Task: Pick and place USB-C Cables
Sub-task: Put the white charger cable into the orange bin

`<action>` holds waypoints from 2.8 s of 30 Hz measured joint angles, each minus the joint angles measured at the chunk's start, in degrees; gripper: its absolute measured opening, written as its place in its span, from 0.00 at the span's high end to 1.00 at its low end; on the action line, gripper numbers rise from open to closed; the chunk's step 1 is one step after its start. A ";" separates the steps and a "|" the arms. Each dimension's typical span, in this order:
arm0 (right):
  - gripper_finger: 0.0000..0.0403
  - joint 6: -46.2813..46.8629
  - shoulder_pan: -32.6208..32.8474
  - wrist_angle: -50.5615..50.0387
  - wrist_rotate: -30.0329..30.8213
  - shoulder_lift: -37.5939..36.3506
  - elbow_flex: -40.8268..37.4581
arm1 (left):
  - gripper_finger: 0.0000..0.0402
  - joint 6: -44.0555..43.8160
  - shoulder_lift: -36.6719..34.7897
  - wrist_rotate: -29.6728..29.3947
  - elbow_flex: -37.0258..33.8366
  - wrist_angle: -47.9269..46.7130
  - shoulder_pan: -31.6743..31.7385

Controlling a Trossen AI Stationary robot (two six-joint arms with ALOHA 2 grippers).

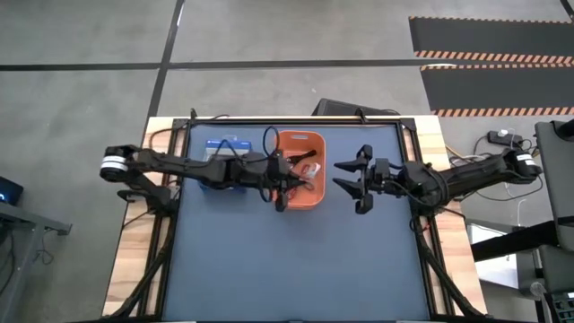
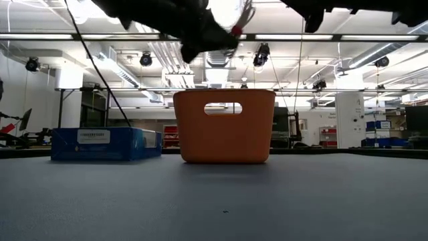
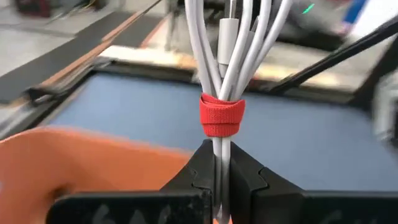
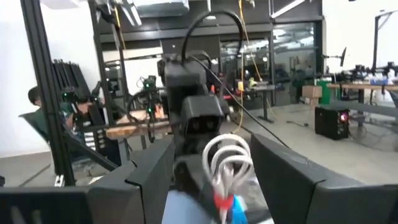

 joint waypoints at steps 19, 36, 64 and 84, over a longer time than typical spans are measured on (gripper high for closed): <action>0.50 0.82 0.04 -11.25 0.06 -8.22 -0.01 | 1.00 18.87 3.47 -10.21 26.46 -55.03 2.25; 0.50 1.18 0.04 -12.61 0.04 -10.12 -0.01 | 1.00 29.31 11.55 -10.01 29.35 -56.33 11.78; 0.50 1.20 0.02 -15.18 2.19 -9.90 -0.01 | 0.98 34.81 23.38 -5.09 30.06 -45.71 18.71; 0.50 1.77 0.02 -16.73 3.06 -9.90 -0.01 | 0.98 29.16 23.40 -3.91 26.47 -41.07 18.73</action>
